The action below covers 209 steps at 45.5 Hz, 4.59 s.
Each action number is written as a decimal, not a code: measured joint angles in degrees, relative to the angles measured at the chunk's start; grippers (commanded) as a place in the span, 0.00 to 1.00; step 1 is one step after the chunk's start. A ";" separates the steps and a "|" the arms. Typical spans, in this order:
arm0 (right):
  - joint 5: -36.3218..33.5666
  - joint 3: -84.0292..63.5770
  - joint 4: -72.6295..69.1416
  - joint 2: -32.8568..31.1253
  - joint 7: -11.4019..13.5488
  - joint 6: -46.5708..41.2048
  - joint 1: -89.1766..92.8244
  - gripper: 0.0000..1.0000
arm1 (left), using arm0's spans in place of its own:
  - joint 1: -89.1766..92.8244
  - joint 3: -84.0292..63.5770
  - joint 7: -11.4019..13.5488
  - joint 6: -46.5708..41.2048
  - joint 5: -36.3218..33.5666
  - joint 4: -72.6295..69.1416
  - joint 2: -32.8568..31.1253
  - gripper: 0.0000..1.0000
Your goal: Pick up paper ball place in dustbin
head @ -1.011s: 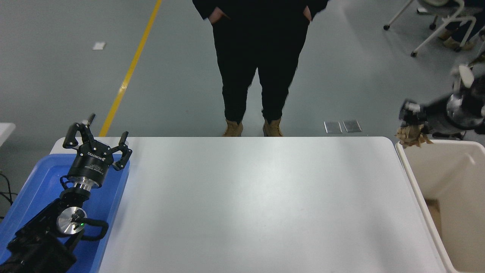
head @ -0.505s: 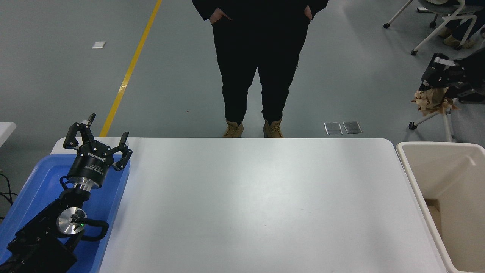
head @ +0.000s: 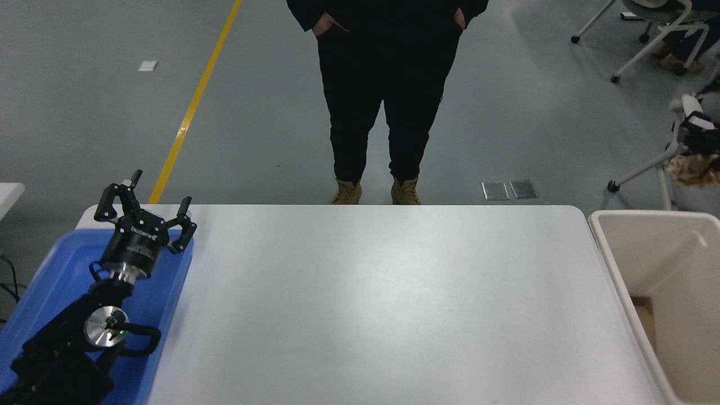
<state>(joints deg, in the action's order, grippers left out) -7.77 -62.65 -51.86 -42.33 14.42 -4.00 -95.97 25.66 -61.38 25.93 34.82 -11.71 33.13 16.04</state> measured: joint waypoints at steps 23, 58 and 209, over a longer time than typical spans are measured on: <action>-3.85 15.45 22.29 5.18 -0.10 8.38 32.65 0.00 | 0.00 -0.02 0.00 -0.01 0.01 0.01 0.02 0.98; -4.59 32.25 45.49 21.35 -0.33 10.34 57.91 0.00 | 0.00 -0.05 0.09 -0.01 0.01 0.00 0.01 0.98; 15.98 1.51 -39.42 16.70 -0.24 -29.46 -34.44 1.00 | 0.00 -0.05 0.05 -0.01 0.02 0.00 0.03 0.98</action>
<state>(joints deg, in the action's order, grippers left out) 8.21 -61.14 -91.28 -25.63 14.18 -33.46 -130.40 25.66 -61.43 25.98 34.81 -11.69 33.13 16.08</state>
